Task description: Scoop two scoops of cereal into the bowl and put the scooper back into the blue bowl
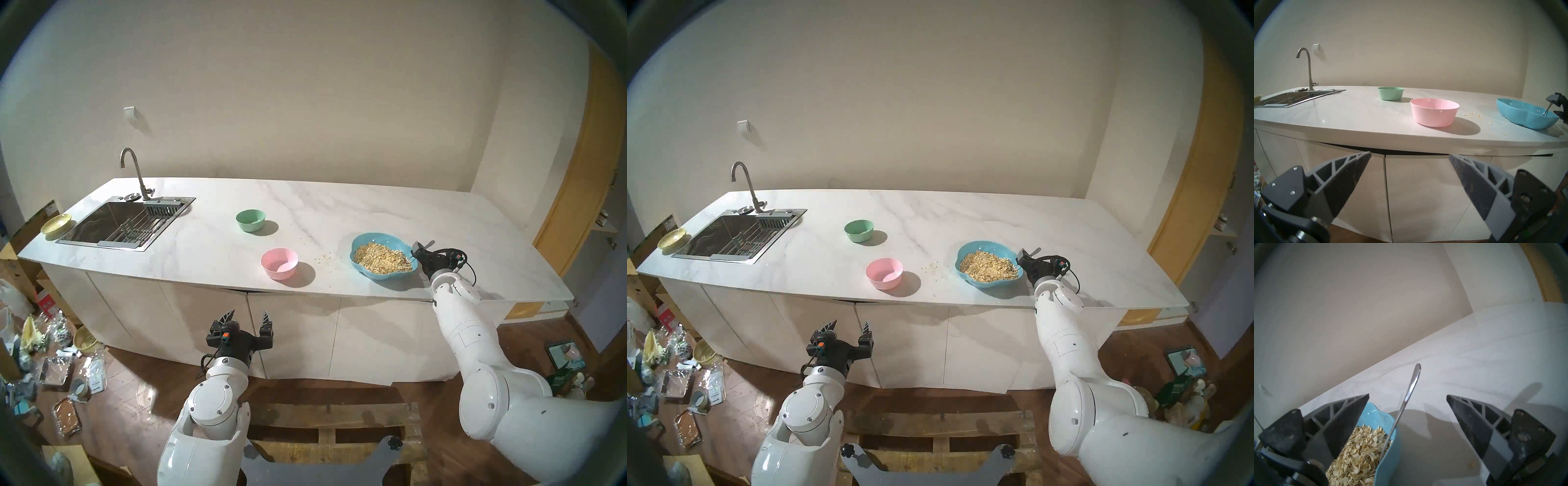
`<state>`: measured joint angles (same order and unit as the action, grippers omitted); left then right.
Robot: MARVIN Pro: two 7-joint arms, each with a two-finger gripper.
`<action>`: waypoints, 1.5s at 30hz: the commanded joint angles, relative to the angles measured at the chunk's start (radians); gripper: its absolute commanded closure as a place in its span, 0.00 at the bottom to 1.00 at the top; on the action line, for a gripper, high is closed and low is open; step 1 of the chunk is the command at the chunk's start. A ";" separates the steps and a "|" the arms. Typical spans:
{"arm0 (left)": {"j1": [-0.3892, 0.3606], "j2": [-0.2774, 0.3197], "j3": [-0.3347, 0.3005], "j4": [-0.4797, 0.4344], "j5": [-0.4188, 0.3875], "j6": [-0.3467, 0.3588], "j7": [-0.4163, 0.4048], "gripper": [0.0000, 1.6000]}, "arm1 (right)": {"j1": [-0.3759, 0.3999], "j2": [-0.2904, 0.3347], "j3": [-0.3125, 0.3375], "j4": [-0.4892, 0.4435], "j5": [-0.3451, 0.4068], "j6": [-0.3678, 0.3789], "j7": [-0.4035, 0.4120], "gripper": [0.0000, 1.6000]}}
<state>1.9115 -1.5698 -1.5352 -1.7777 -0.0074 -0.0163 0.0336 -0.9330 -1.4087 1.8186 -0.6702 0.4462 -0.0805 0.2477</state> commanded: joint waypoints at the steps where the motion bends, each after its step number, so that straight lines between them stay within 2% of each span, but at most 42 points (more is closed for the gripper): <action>1: -0.005 0.000 0.003 -0.025 -0.002 -0.005 -0.004 0.00 | 0.057 0.002 -0.004 0.015 -0.004 -0.031 -0.001 0.00; 28: -0.005 0.000 0.003 -0.025 -0.002 -0.005 -0.004 0.00 | 0.177 0.019 -0.022 0.151 -0.008 -0.076 0.006 0.00; 29: -0.005 0.000 0.003 -0.025 -0.002 -0.005 -0.004 0.00 | 0.179 0.020 -0.020 0.158 -0.006 -0.078 0.009 0.15; 30: -0.005 0.000 0.003 -0.025 -0.002 -0.005 -0.004 0.00 | 0.181 0.022 -0.019 0.165 -0.006 -0.081 0.010 0.15; 31: -0.005 0.000 0.003 -0.025 -0.002 -0.005 -0.004 0.00 | 0.183 0.022 -0.016 0.172 -0.003 -0.084 0.011 0.65; 32: -0.005 0.000 0.003 -0.025 -0.002 -0.005 -0.004 0.00 | 0.186 0.023 -0.012 0.179 0.001 -0.087 0.013 0.89; 33: -0.005 0.000 0.003 -0.025 -0.002 -0.005 -0.004 0.00 | 0.187 0.025 -0.010 0.184 0.002 -0.089 0.017 1.00; 40: -0.005 0.000 0.003 -0.025 -0.002 -0.005 -0.004 0.00 | 0.198 0.037 0.007 0.219 0.011 -0.108 0.036 1.00; 45: -0.005 0.000 0.003 -0.025 -0.002 -0.005 -0.004 0.00 | 0.200 0.033 0.021 0.218 0.021 -0.090 0.031 1.00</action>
<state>1.9115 -1.5698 -1.5350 -1.7773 -0.0075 -0.0162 0.0342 -0.7665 -1.3784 1.8311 -0.4334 0.4560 -0.1649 0.2735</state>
